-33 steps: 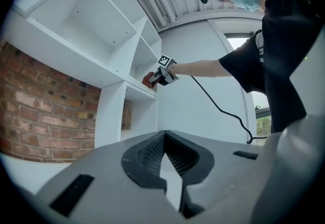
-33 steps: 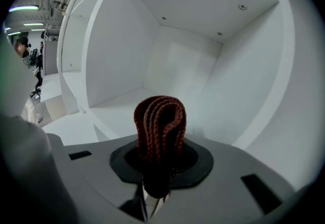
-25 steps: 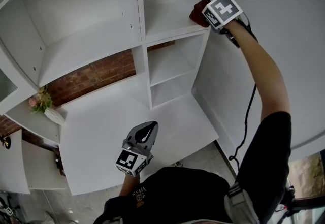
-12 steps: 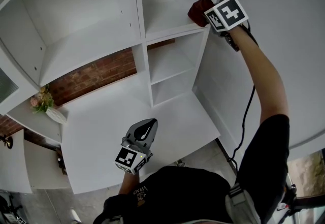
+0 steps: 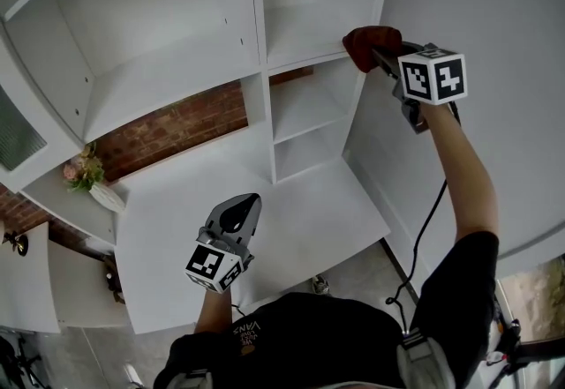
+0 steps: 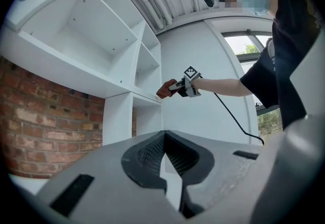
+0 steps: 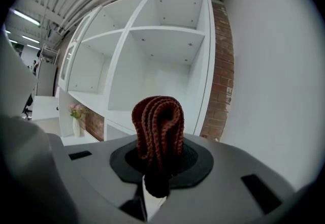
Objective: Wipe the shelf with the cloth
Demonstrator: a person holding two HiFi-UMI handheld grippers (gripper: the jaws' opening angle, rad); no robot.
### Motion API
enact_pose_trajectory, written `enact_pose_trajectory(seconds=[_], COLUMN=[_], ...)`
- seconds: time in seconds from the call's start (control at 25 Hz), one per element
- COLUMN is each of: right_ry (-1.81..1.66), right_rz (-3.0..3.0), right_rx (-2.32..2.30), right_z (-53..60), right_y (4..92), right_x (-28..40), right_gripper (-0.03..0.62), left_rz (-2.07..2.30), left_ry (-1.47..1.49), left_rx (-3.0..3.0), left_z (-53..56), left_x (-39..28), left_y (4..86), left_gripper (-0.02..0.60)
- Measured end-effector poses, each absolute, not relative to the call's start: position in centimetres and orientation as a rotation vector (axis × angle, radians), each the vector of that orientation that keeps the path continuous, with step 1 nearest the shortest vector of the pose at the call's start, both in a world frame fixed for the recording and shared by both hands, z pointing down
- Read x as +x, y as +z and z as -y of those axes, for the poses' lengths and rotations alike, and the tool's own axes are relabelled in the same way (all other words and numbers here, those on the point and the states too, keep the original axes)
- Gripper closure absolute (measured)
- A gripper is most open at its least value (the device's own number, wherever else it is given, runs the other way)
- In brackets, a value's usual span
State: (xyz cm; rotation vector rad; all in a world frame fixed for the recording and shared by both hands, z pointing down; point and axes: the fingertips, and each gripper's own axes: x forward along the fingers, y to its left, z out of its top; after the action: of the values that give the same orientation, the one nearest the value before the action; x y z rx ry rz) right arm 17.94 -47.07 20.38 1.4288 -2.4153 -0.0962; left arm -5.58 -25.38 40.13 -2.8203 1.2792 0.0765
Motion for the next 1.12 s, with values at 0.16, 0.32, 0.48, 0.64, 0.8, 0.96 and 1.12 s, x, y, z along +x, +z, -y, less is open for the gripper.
enact_pose_trajectory(seconds=[0.16,0.32,0.48,0.64,0.8,0.96,1.12], right_ry=[-0.055,-0.021,0.012,0.085,0.138,0.139,0.144], right_rz=[2.484,2.508,2.525,2.587,2.631,2.641,2.611], right_rx=[1.466,1.520,1.556,1.587,1.650,1.723,1.743], right_z=[44.0,40.9,37.7,34.8,31.9,29.2,27.0], right_y=[22.3,25.3,28.2,30.6,32.6,34.2,36.8], right_x=[18.3,18.9,18.8,18.1,17.5,16.8,15.4], right_gripper=[0.525,0.525,0.525,0.525,0.525,0.525,0.525], left_rz=[-1.293,-1.302,-1.309,-1.303,-1.298,-1.295,-1.280], left_ry=[0.079,0.067,0.049,0.040,0.032,0.027,0.016], left_rx=[-2.817,-2.815,-2.815,-2.814,-2.817,-2.834,-2.861], left_z=[25.0,24.4,23.6,22.7,21.7,21.1,20.3], left_x=[-7.2,-8.2,-9.1,-9.8,-10.7,-11.2,-11.4], left_y=[39.8,39.8,40.0,40.3,40.7,41.5,42.4], left_gripper=[0.577,0.577,0.577,0.577,0.577,0.577,0.577])
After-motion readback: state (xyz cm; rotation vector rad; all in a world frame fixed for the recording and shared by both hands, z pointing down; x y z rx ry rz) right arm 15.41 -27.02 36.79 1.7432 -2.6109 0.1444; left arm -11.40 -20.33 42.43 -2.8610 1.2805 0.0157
